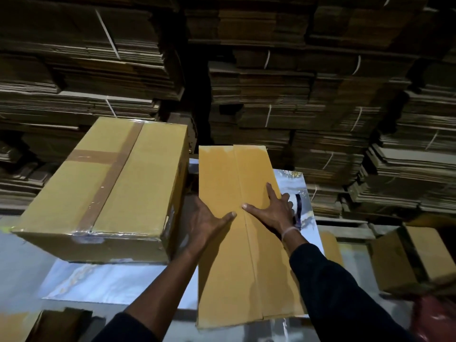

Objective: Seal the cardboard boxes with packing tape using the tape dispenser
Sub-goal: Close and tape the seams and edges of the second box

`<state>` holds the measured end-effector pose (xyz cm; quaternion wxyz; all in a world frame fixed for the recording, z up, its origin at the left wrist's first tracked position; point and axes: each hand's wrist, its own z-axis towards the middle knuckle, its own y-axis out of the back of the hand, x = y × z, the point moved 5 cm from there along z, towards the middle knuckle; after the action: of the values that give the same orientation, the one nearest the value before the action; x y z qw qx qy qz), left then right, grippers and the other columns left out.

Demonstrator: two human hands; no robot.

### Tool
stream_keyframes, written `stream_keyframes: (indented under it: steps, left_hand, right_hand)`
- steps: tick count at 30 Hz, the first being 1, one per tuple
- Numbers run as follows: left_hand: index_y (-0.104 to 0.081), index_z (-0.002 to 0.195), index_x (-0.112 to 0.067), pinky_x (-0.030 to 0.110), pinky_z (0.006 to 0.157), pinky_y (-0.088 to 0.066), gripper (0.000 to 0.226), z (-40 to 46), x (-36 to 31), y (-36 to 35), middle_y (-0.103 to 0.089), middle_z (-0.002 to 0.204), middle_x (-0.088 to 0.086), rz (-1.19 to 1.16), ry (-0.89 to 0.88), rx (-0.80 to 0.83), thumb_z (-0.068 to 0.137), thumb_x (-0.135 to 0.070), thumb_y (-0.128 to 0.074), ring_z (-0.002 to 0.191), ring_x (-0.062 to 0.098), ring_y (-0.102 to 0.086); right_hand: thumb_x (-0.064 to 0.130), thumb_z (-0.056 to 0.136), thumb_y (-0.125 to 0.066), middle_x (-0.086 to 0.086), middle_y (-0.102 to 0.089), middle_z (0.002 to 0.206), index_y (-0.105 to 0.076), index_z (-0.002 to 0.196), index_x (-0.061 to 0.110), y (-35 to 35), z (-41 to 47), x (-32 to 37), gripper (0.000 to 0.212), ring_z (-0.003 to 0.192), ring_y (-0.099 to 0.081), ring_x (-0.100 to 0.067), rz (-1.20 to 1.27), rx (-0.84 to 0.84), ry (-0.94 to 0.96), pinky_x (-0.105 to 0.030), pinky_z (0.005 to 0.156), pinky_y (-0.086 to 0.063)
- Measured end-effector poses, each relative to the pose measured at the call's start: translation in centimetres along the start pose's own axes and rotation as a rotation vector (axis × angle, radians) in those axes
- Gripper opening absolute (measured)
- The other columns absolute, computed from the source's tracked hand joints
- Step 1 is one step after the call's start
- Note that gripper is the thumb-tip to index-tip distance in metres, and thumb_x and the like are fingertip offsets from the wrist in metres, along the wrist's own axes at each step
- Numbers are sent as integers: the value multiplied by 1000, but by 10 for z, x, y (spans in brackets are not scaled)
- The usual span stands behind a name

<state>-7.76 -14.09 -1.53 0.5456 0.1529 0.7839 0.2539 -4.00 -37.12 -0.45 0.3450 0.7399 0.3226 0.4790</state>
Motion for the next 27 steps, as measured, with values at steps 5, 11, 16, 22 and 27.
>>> stream_keyframes:
  steps: [5, 11, 16, 22, 27]
  left_hand:
    - [10, 165, -19, 57, 124, -14, 121, -4, 1, -19, 13, 173, 14, 353, -284, -54, 84, -86, -49, 158, 42, 7]
    - [-1, 167, -27, 57, 126, 12, 81, -7, -25, -75, 10, 174, 9, 758, -751, 131, 102, -75, -14, 157, 30, 25]
    - [3, 167, -22, 53, 127, 12, 85, 6, -36, -90, 19, 172, 9, 832, -710, 157, 99, -73, -6, 157, 28, 24]
    - [7, 166, -19, 51, 128, 8, 85, 8, -36, -93, 21, 171, 11, 851, -717, 120, 100, -71, -1, 157, 25, 24]
    - [2, 166, -16, 53, 129, 0, 84, 8, -36, -95, 15, 172, 12, 840, -727, 81, 103, -70, -2, 159, 26, 18]
  right_hand:
    - [99, 55, -62, -15, -27, 155, -10, 161, 48, -5, 8, -5, 129, 143, -31, -43, -24, -42, 1, -57, 112, -37]
    - [81, 78, -63, -16, -28, 160, -16, 160, 52, -1, 16, -18, 98, 145, -33, -41, 41, 13, 67, -54, 115, -37]
    - [33, 101, -65, 0, -65, 115, -44, 154, 32, 33, 24, -72, 57, 101, -65, -19, 574, -103, 3, -35, 85, -56]
    - [28, 94, -54, -17, -68, 85, -66, 87, 3, 30, 36, -154, 29, 76, -61, -32, 495, -243, -349, -33, 64, -44]
    - [43, 63, -70, -14, -73, 98, -66, 112, 4, -29, 52, -188, 63, 86, -70, -31, 384, -2, -476, -35, 69, -52]
